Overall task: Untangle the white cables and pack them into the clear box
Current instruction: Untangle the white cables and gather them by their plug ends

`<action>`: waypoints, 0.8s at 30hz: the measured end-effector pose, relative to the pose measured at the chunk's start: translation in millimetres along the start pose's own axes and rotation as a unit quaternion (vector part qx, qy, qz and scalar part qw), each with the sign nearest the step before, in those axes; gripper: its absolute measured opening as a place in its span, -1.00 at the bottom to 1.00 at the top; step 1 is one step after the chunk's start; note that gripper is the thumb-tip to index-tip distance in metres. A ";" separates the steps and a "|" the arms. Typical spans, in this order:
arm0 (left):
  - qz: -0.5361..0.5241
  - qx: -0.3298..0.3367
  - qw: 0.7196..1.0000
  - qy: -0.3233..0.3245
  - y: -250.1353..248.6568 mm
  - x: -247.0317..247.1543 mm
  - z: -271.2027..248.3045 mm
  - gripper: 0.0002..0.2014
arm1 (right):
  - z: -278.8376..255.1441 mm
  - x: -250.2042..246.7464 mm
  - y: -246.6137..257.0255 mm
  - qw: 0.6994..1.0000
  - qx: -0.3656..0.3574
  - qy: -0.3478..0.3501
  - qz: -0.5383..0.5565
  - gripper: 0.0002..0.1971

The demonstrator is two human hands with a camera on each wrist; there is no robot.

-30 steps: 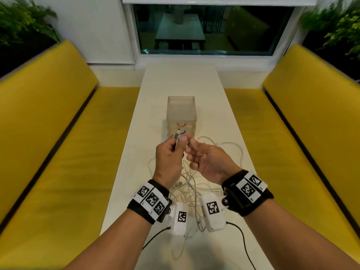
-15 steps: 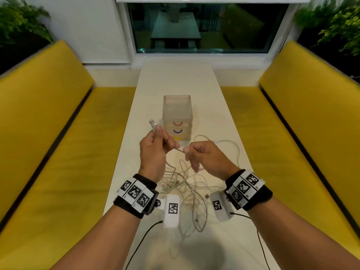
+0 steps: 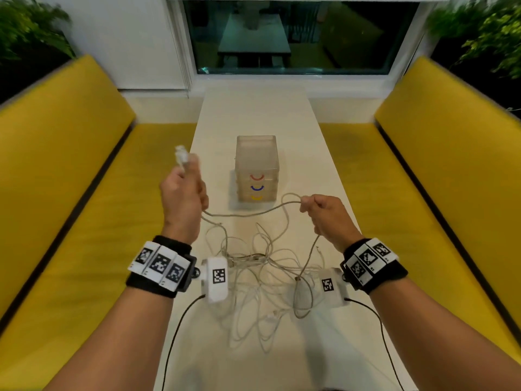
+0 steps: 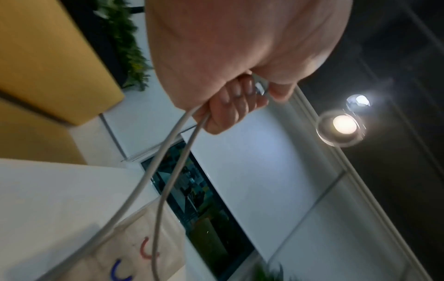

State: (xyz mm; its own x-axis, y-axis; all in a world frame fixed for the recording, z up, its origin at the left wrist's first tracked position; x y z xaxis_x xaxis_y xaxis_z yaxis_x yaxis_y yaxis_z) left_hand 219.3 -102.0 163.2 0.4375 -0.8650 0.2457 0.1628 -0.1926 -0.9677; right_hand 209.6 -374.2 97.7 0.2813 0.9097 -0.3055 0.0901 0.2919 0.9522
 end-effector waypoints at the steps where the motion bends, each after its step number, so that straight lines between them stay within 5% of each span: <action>1: 0.044 0.009 0.998 0.037 5.5 5.1 -6.9 -0.68 | -2.7 4.6 8.5 0.999 0.009 0.029 0.029 -0.68; 6: 0.194 0.057 0.957 0.210 34.3 34.9 -45.6 -0.53 | -23.8 25.5 63.2 0.983 -0.070 0.158 0.068 -0.71; 11: 0.143 0.034 0.954 0.262 28.2 41.2 -47.4 -0.56 | -26.9 20.6 84.2 0.979 -0.114 0.155 0.073 -0.75; 14: 0.105 0.033 0.976 0.188 10.7 34.5 -37.8 -0.78 | -20.0 15.2 63.7 0.987 -0.073 0.136 0.047 -0.68; 20: -0.082 0.011 0.996 0.040 -18.5 8.4 7.4 -0.60 | -9.4 0.3 -3.0 0.998 0.029 0.062 0.007 -0.66; 24: -0.037 0.051 0.997 -0.038 -14.9 2.0 8.2 -0.56 | -7.8 -2.3 -31.4 0.997 0.059 -0.007 -0.050 -0.60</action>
State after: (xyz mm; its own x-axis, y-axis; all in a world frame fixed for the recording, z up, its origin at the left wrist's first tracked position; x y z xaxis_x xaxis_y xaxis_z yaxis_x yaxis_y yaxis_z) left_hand 225.0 -97.1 178.6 0.4854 -0.8123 0.3233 0.2842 -0.2031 -0.9370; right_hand 198.7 -383.2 68.5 0.2778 0.8739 -0.3989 0.2292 0.3429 0.9110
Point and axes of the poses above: each hand's wrist, its own z-axis towards the middle knuckle, its own x-axis out of the palm, y = z × x, the point moved 2 cm from there along z, towards the middle knuckle, and after that the axes turned 12 degrees about -y, right-handed, at the moved point
